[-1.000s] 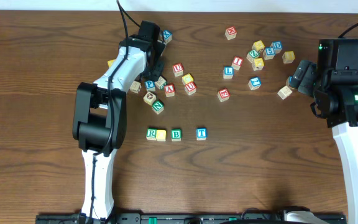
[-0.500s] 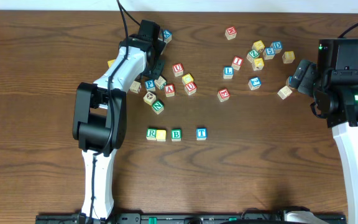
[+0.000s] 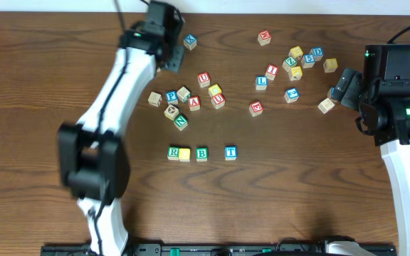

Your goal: Spell out ROBOT

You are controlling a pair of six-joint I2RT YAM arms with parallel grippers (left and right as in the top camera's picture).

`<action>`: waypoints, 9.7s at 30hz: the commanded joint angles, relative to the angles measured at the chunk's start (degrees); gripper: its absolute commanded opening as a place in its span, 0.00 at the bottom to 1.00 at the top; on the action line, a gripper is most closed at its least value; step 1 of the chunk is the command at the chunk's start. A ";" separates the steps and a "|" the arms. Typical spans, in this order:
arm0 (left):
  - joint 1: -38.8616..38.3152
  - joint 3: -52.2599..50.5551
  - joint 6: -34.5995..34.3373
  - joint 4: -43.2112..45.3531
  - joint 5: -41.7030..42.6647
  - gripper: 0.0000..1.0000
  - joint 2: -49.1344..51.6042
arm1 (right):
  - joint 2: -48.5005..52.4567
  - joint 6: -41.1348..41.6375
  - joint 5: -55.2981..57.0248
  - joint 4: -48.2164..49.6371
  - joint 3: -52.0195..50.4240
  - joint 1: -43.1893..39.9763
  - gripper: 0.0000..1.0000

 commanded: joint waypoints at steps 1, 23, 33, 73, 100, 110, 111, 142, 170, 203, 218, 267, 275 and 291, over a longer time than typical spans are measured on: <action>0.13 1.73 -8.46 -4.07 -0.22 0.25 -8.02 | -0.13 -0.48 0.83 0.02 0.85 -0.17 0.99; -12.09 -7.50 -18.71 -37.20 6.99 0.14 -14.75 | -0.13 -0.48 0.83 0.04 0.85 -0.17 0.99; -24.85 -20.44 -22.64 -30.67 6.56 0.08 -14.84 | -0.13 -0.48 0.81 0.02 0.85 -0.17 0.99; -30.56 -38.53 -48.13 4.66 -4.79 0.10 -19.65 | -0.13 -0.48 0.81 0.02 0.85 -0.17 0.99; -30.73 -40.33 -48.17 6.08 -3.82 0.10 -14.38 | -0.13 -0.48 0.81 0.04 0.85 -0.17 0.99; -30.84 -40.35 -48.15 7.28 -2.99 0.10 -14.38 | -0.13 -0.48 0.81 0.02 0.85 -0.17 0.99; -30.84 -40.33 -48.15 7.28 -2.95 0.10 -14.38 | -0.13 -0.48 0.81 0.04 0.85 -0.17 0.99; -32.54 -40.33 -47.08 9.81 -6.95 0.10 -11.39 | -0.13 -0.48 0.81 0.02 0.85 -0.17 0.99; -32.54 -40.46 -47.06 10.69 -8.15 0.10 -7.21 | -0.13 -0.48 0.81 0.02 0.85 -0.17 0.99; -32.52 -41.09 -45.99 7.80 -9.84 0.10 -7.21 | -0.13 -0.48 0.83 0.04 0.85 -0.17 0.99; -32.54 -41.18 -45.99 7.43 -9.97 0.10 -7.21 | -0.13 -0.48 0.81 0.02 0.85 -0.17 0.99; -32.54 -41.18 -48.63 5.88 -12.20 0.08 -7.21 | -0.13 -0.50 0.81 0.04 0.85 -0.17 0.99; -32.54 -41.18 -48.61 5.92 -12.24 0.08 -7.21 | -0.13 -0.50 0.81 0.04 0.85 -0.17 0.99; -32.54 -41.18 -48.61 7.45 -12.11 0.13 -7.21 | -0.13 -0.50 0.81 0.02 0.85 -0.17 0.99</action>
